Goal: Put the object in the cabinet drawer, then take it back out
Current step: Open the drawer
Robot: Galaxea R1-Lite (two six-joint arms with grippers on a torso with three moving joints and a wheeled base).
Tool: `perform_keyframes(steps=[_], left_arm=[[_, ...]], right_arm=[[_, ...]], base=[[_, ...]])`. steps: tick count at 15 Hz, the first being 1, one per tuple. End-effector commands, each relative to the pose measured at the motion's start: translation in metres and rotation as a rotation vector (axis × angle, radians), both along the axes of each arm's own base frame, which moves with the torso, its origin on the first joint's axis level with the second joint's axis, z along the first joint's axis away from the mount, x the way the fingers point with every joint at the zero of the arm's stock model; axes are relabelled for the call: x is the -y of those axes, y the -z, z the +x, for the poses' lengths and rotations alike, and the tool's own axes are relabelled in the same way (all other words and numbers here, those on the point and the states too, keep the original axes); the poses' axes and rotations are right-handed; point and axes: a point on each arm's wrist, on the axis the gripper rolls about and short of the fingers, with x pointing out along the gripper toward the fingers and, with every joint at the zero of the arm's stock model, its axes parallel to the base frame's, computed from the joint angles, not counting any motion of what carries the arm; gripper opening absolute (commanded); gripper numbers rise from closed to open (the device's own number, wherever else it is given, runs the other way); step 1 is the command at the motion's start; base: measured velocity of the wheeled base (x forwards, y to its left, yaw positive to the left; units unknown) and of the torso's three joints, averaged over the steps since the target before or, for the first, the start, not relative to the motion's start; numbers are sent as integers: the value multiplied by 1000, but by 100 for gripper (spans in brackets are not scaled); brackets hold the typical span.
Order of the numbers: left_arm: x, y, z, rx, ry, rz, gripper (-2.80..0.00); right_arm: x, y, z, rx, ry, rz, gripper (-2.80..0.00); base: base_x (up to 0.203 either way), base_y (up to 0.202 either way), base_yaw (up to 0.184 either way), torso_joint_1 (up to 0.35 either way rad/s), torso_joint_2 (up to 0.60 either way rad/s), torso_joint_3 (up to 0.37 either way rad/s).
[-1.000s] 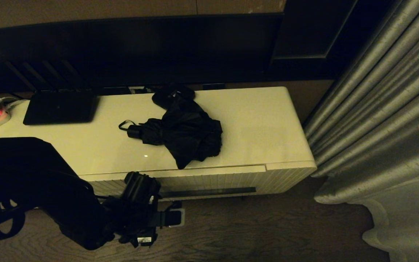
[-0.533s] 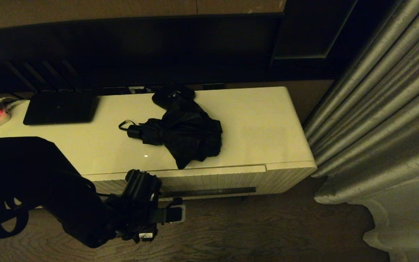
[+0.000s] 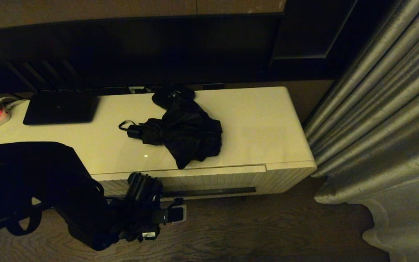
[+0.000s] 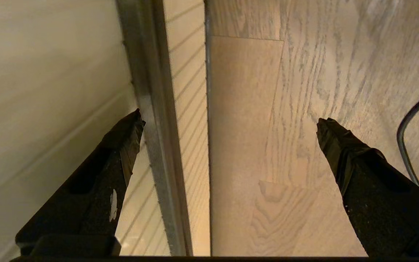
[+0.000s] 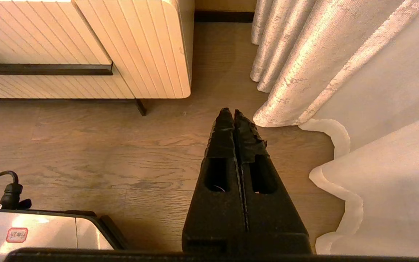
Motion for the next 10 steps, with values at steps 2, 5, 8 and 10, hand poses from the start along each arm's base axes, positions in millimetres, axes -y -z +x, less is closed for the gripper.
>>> perform_keyframes(steps=[2,5,8,10], left_arm=[[-1,3,1,-3,0,8,0],[-1,5,2,-8,1,8,0],[-2,7,3,-14,-2,13,0],[-3,9,4,-19,-5,14,0]], right_arm=[[0,0,0,0,-1,0,-280],[0,0,0,0,-1,0,-280],[0,0,0,0,-1,0,-280],[0,0,0,0,-1,0,-280]], base=[[0,0,0,0,0,0],[0,0,0,0,0,0],[0,0,0,0,0,0],[0,0,0,0,0,0]])
